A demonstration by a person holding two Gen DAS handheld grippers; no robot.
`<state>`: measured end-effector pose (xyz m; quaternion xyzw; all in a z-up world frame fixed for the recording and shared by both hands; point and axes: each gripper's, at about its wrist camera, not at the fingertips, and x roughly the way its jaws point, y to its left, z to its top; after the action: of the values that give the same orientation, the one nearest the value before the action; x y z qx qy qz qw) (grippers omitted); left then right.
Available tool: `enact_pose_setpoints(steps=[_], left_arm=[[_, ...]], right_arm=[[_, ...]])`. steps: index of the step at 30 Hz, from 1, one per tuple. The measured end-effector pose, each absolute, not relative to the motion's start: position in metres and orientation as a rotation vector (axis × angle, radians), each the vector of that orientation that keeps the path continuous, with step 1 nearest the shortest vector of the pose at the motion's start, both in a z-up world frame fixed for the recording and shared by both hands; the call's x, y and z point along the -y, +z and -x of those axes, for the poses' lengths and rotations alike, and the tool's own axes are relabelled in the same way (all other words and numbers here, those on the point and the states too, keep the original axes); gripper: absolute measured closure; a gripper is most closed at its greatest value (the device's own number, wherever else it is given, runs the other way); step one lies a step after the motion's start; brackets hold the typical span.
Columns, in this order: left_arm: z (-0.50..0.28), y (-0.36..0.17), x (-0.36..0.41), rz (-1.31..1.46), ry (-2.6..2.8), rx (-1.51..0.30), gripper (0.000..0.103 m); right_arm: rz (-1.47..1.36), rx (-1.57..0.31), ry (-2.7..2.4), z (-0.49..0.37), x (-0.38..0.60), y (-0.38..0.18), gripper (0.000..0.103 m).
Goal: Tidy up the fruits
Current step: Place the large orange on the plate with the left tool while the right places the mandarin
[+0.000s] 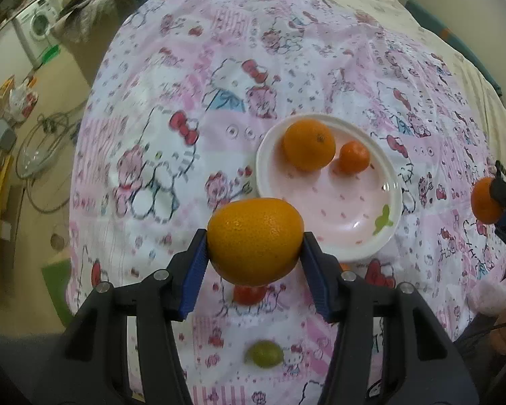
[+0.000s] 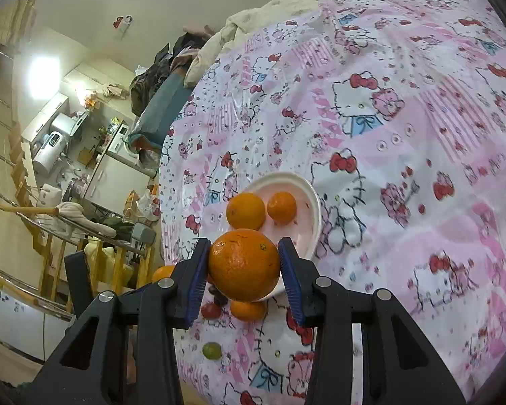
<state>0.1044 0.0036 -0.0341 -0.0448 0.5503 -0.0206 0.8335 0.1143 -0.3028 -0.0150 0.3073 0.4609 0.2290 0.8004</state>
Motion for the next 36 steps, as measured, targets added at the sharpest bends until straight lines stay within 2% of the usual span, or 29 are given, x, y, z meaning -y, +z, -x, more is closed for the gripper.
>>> enact_pose_setpoints(steps=[8,22,36], left_arm=[[-0.136,-0.046,0.018,0.043,-0.095,-1.185,0.053],[-0.177,-0.093,0.058,-0.072,-0.135,-1.275,0.053],[-0.186,-0.097,0.062,-0.082,-0.135,-1.281,0.05]], right_arm=[[-0.582,-1.03,0.502,-0.147,0.278,-0.021,0.06],[-0.468,-1.152,0.473,-0.189,0.258,-0.067,0.06],[-0.425,-1.26,0.443,-0.205,0.242,-0.106,0.06]])
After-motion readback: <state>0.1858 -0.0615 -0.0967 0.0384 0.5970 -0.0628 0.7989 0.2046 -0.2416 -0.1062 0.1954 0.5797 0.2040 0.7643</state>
